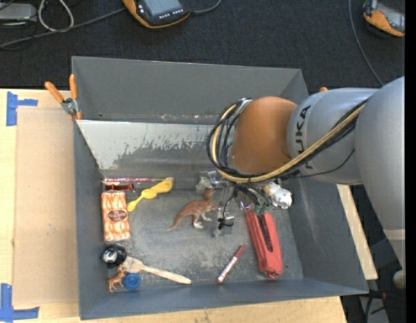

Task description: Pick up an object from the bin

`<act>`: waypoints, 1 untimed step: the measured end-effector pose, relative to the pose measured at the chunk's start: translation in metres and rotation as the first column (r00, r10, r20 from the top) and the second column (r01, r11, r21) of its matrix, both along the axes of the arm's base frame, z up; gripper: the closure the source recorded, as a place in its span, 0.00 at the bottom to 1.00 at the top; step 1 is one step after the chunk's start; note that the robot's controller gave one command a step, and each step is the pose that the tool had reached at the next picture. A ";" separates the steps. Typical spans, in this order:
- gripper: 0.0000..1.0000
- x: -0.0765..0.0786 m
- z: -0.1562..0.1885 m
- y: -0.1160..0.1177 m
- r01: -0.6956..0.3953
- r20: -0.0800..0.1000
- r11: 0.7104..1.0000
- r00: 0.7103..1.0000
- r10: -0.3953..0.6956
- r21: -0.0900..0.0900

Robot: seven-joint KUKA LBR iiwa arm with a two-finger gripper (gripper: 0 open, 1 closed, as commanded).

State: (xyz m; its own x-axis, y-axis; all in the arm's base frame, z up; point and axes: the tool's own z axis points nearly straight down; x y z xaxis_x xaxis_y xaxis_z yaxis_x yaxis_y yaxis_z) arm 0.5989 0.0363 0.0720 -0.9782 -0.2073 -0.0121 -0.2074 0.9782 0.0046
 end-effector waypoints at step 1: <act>1.00 0.018 0.017 0.009 -0.169 0.002 0.986 0.986 0.169 -0.002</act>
Offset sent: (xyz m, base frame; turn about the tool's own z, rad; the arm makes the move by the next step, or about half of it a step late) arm 0.0000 0.0000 0.0000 0.0000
